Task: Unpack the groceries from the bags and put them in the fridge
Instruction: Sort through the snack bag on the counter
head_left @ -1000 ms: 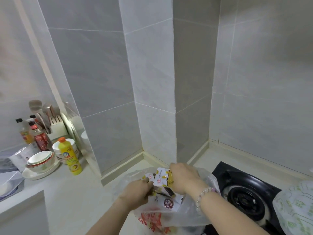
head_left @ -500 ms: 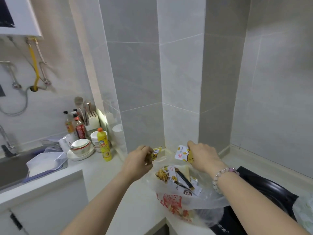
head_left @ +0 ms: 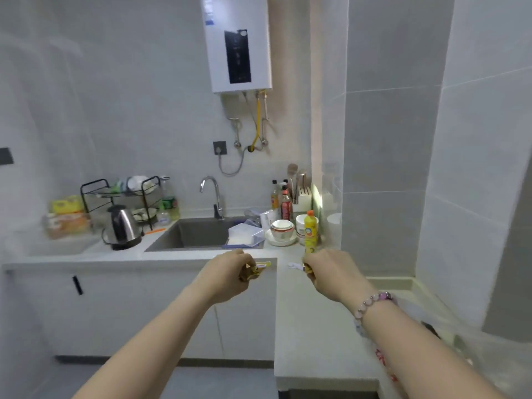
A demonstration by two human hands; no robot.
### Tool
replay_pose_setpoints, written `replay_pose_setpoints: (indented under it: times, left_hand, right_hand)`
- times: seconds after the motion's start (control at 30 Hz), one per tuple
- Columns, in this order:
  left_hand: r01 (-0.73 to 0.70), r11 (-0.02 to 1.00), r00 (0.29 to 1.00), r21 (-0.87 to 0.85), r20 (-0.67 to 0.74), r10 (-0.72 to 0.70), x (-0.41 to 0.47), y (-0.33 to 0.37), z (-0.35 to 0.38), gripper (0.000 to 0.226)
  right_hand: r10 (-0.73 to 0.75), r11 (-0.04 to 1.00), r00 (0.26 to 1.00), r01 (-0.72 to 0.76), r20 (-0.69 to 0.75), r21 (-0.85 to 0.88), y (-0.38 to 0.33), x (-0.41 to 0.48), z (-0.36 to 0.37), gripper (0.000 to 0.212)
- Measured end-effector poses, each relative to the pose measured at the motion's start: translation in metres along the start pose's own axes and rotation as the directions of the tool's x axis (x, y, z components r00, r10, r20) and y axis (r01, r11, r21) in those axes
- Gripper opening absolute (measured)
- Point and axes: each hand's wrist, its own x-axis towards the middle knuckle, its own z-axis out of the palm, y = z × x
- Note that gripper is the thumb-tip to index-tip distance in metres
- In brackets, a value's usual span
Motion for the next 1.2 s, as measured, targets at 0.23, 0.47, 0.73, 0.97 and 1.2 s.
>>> replay_pose_setpoints:
  times: [0.23,0.47,0.73,0.97,1.2]
  left_hand:
    - [0.346,0.927,0.938,0.146,-0.027,-0.346,-0.152,-0.068,-0.081,0.029]
    - [0.645,0.734,0.764,0.211,-0.187,-0.617,-0.314,-0.097,-0.178,0.031]
    - [0.803,0.538,0.595,0.255,-0.384,-0.706,-0.467,-0.092,-0.275,0.026]
    - [0.871,0.388,0.488,0.301,-0.447,-0.749,-0.576,-0.1,-0.347,0.03]
    - [0.895,0.358,0.446,0.267,-0.497,-0.745,-0.644,-0.135,-0.397,0.028]
  right_hand:
    - [-0.328,0.938,0.942,0.333,-0.065,0.095,-0.139,0.027,-0.03,0.016]
    - [-0.637,0.729,0.735,0.672,-0.231,0.129,-0.31,0.006,-0.102,0.031]
    - [-0.762,0.477,0.465,0.874,-0.451,0.095,-0.463,-0.052,-0.195,0.021]
    - [-0.766,0.364,0.304,0.931,-0.566,0.008,-0.571,-0.099,-0.272,0.021]
    - [-0.767,0.352,0.325,0.934,-0.553,0.06,-0.657,-0.111,-0.299,0.012]
